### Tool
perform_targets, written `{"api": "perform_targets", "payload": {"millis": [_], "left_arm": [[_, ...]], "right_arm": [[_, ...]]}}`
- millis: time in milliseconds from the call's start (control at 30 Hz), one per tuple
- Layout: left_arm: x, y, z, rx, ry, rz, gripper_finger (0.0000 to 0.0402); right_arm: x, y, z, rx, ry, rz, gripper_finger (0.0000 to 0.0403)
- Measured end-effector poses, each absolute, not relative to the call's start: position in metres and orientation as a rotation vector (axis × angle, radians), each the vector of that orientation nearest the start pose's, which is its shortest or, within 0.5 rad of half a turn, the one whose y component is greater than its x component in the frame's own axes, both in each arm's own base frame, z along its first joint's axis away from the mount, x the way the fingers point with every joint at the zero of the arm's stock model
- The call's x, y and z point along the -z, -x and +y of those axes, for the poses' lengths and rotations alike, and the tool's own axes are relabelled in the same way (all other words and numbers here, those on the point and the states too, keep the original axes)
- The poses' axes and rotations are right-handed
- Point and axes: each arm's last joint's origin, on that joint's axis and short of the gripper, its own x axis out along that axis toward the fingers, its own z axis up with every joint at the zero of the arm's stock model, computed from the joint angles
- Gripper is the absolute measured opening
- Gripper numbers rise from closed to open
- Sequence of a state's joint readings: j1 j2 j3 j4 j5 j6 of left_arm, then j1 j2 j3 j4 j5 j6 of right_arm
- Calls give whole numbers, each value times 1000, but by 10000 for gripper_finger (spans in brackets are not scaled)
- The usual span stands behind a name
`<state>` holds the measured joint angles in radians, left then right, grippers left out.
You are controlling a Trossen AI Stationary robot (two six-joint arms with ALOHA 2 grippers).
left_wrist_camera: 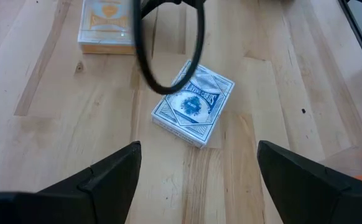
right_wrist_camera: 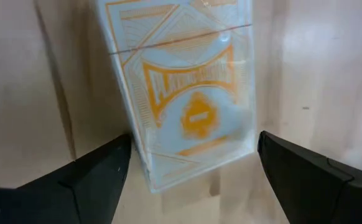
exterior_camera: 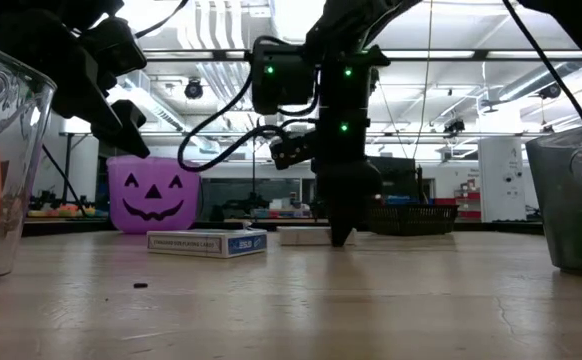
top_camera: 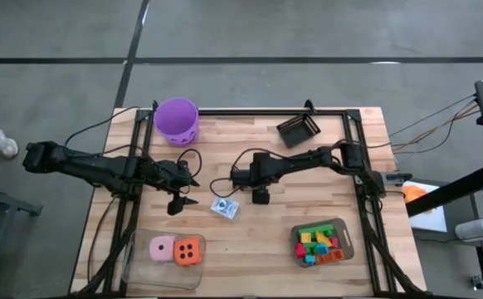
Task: Pick & Place Toys
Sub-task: Put the yellow playing card into the basket bin
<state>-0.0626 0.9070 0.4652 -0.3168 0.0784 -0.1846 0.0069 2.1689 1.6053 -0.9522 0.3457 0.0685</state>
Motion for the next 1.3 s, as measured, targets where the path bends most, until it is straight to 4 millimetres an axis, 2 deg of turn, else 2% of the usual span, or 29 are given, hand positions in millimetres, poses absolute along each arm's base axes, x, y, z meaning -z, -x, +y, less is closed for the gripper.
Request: {"api": "perform_targets", "payload": {"millis": [300,633,733,833,1133,1300], "left_arm": [[-194,-174,-13,64,181,769,323],[-194,-174,-13,64,181,769,324],[-194,-174,-13,64,181,769,324],[-194,-174,-13,64,181,769,324],[-194,-174,-13,64,181,769,324],[-195,-174,-13,64,182,769,324]], "right_arm": [[-139,-410,-32,246,148,1487,349],[-117,-401,-36,165,50,1473,338],[-116,-401,-34,179,39,1473,302],[-116,-401,-33,193,19,1469,247],[-128,-400,-29,240,-66,1427,38],[-132,-400,-24,235,-64,1422,26]]}}
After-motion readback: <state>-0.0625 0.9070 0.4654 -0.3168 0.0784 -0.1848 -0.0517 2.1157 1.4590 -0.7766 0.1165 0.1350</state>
